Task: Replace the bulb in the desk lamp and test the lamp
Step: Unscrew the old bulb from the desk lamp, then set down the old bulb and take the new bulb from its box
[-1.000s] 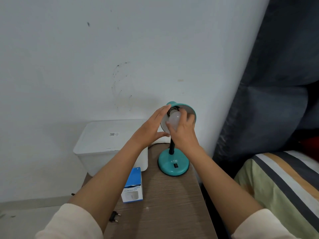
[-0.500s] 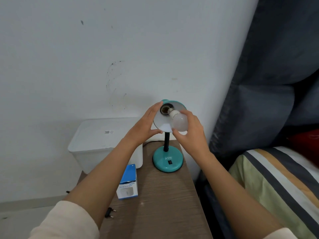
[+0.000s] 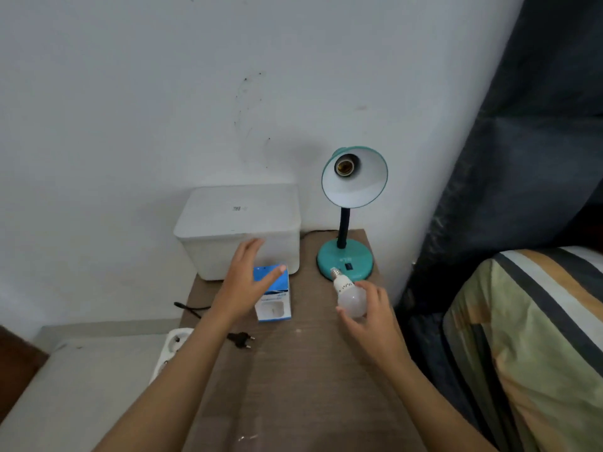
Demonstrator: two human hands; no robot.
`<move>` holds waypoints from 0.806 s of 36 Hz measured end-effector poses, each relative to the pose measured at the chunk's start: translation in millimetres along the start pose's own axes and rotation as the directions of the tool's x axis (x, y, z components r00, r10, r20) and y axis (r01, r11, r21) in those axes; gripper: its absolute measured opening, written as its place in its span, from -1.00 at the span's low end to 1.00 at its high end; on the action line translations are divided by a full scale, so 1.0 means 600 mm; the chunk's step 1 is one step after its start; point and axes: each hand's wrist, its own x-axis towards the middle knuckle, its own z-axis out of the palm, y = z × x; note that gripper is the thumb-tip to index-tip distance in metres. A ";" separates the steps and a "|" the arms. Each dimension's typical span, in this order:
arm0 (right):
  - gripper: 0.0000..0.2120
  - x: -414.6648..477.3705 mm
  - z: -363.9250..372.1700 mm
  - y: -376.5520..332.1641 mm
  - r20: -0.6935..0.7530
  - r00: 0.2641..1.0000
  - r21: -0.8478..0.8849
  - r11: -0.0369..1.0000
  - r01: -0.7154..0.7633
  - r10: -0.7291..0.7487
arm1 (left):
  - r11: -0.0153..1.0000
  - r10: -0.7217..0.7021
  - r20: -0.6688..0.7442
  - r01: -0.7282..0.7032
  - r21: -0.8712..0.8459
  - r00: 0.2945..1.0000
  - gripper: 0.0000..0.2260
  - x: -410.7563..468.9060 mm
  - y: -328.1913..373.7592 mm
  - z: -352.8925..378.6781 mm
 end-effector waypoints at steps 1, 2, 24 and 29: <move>-0.51 -0.007 0.007 0.005 0.032 0.999 -0.010 0.999 -0.037 0.037 | 0.999 -0.031 0.011 0.031 0.032 0.999 -0.35 -0.013 -0.011 -0.002; -0.51 -0.013 0.015 0.010 0.059 0.996 -0.020 0.997 -0.069 0.070 | 0.996 -0.062 0.036 0.060 0.069 0.997 -0.29 -0.022 -0.022 -0.003; -0.28 -0.006 0.058 0.031 0.226 0.968 -0.090 0.992 -0.088 0.106 | 0.966 -0.249 0.218 0.257 -0.012 0.944 -0.16 -0.029 -0.076 0.025; -0.42 0.024 0.065 -0.007 0.147 0.987 -0.055 0.996 0.077 -0.068 | 0.965 -0.249 0.204 0.261 -0.036 0.947 -0.15 -0.029 -0.083 0.023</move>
